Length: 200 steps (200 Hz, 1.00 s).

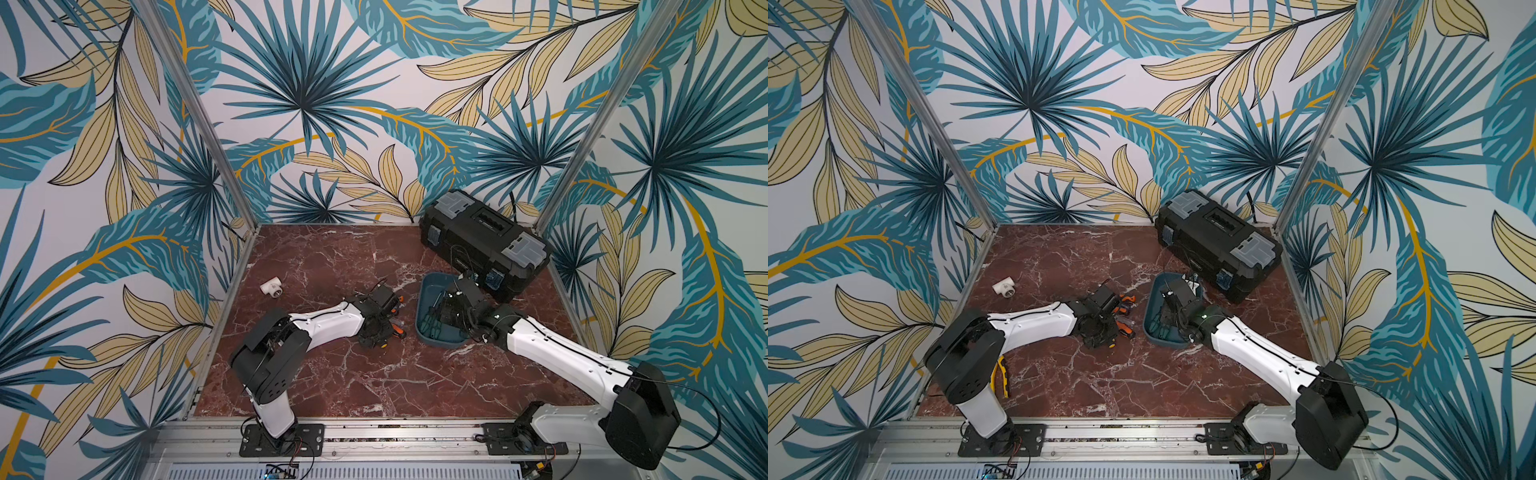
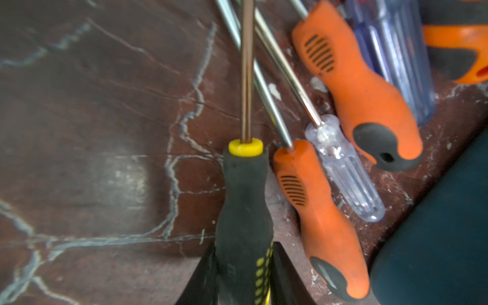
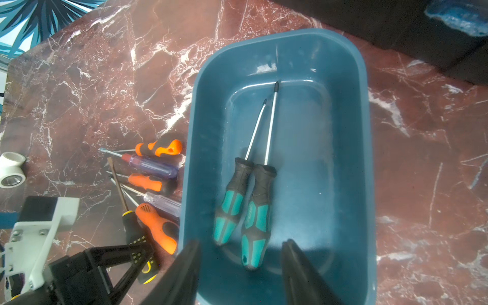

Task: Put the screwdriver on the desktop into the storage box
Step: Pick up the screwdriver from the center of the board, then place the screwdriver in the storage box.

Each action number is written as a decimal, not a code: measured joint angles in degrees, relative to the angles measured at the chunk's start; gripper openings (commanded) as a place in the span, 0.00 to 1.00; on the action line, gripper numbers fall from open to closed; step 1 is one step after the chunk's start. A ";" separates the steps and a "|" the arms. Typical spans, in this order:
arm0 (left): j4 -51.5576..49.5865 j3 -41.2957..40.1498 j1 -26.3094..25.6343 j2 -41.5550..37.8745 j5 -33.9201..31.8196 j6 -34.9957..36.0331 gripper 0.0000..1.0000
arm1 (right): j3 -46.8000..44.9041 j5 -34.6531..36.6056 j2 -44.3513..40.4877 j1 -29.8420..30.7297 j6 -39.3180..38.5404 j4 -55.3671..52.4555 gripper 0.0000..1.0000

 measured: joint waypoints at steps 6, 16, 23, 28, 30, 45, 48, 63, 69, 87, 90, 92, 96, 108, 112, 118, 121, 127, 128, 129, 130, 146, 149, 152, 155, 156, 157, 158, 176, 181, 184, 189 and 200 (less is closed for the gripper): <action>-0.76 0.00 0.00 -0.37 -0.70 -0.26 0.17 | 0.00 -0.04 0.09 0.00 -0.04 -0.02 0.54; -1.99 0.00 0.02 -1.31 -1.73 -0.68 0.16 | 0.00 -0.17 0.15 0.00 -0.11 -0.02 0.54; -2.91 -0.02 0.00 -2.25 -2.60 -1.05 0.16 | 0.00 -0.20 0.20 0.00 -0.22 -0.02 0.54; -3.67 -0.02 0.00 -3.15 -3.32 -1.44 0.16 | 0.00 -0.22 0.22 0.00 -0.24 -0.02 0.54; -3.96 -0.04 0.00 -3.69 -3.67 -1.70 0.16 | 0.00 -0.22 0.24 0.00 -0.24 -0.02 0.54; -6.51 -0.07 -0.33 -7.82 -6.43 -3.06 0.15 | 0.00 -0.24 0.24 0.00 -0.24 -0.09 0.54; -6.97 -0.07 -0.37 -8.76 -6.97 -3.30 0.15 | 0.00 -0.26 0.24 0.00 -0.24 -0.11 0.54; -9.01 -0.02 -1.29 -13.55 -9.86 -4.42 0.15 | 0.00 -0.26 0.24 0.00 -0.26 -0.17 0.54; -9.68 0.00 -1.88 -15.02 -10.84 -4.57 0.15 | 0.00 -0.22 0.24 0.00 -0.24 -0.20 0.54; -11.85 1.16 -4.85 -17.29 -13.84 -4.35 0.16 | -0.02 0.31 0.13 0.00 -0.26 -0.31 0.54; -12.31 1.73 -5.49 -17.22 -14.21 -3.98 0.16 | -0.07 0.50 -0.02 0.00 -0.24 -0.35 0.54; -12.52 2.21 -5.90 -17.11 -14.58 -3.74 0.16 | -0.13 0.61 -0.11 0.00 -0.26 -0.37 0.54; -13.07 3.32 -6.82 -16.65 -14.97 -2.97 0.17 | -0.22 0.85 -0.42 0.00 -0.24 -0.48 0.54; -13.51 6.97 -8.92 -14.88 -15.82 -0.57 0.17 | -0.76 2.03 -1.99 0.00 -0.26 -1.07 0.54; -13.68 8.68 -9.68 -13.97 -15.96 0.76 0.17 | -1.01 2.56 -2.78 0.00 -0.26 -1.20 0.54; -13.62 11.39 -10.75 -12.41 -16.26 2.54 0.17 | -1.36 3.34 -4.02 0.00 -0.31 -1.40 0.54; -13.46 12.55 -11.15 -11.72 -16.37 3.34 0.17 | -1.51 3.69 -4.70 0.00 -0.35 -1.53 0.54; -13.07 14.82 -12.04 -10.29 -16.61 4.94 0.16 | -1.90 4.63 -6.27 0.00 -0.48 -1.73 0.54; -12.90 15.34 -12.24 -9.94 -16.63 5.35 0.16 | -1.92 4.74 -6.47 0.00 -0.48 -1.77 0.54; -12.81 15.61 -12.35 -9.77 -16.65 5.64 0.16 | -2.01 4.98 -6.88 0.00 -0.52 -1.84 0.54; -12.76 16.11 -12.55 -9.42 -16.70 6.10 0.16 | -2.05 5.11 -7.08 0.00 -0.55 -1.88 0.54; -11.13 21.05 -14.62 -5.86 -16.65 11.23 0.16 | -3.17 7.74 -11.69 0.00 -0.74 -2.60 0.54; -10.91 21.77 -14.93 -5.18 -16.55 12.13 0.16 | -3.48 8.35 -12.87 0.00 -0.72 -2.86 0.54; -10.82 22.51 -15.21 -4.57 -16.37 13.05 0.16 | -3.78 8.81 -13.73 0.00 -0.72 -3.02 0.54; -10.67 23.21 -15.45 -3.91 -16.17 13.90 0.17 | -4.07 9.27 -14.62 0.00 -0.70 -3.32 0.54; -10.60 23.61 -15.56 -3.52 -16.02 14.43 0.17 | -4.24 9.60 -15.17 0.00 -0.70 -3.48 0.54; -10.60 23.80 -15.63 -3.32 -15.93 14.69 0.17 | -4.31 9.73 -15.41 0.00 -0.68 -3.56 0.54; -10.60 24.20 -15.74 -2.99 -15.78 15.17 0.17 | -4.37 9.84 -15.63 0.00 -0.66 -3.63 0.54; -10.67 29.31 -16.81 2.32 -13.64 20.63 0.17 | -6.82 13.09 -22.03 0.00 -0.22 -6.14 0.54; -10.75 30.80 -16.98 3.91 -12.96 22.10 0.17 | -7.50 13.84 -23.74 0.00 0.02 -6.97 0.54; -10.88 31.85 -17.09 5.14 -12.52 23.23 0.18 | -7.89 14.32 -24.79 0.00 0.24 -7.34 0.54; -11.08 33.31 -17.20 6.86 -11.98 24.65 0.19 | -8.63 14.95 -26.62 0.00 0.66 -8.00 0.54; -11.39 35.93 -17.29 10.21 -11.04 27.61 0.20 | -10.25 15.80 -30.38 0.00 1.40 -9.07 0.54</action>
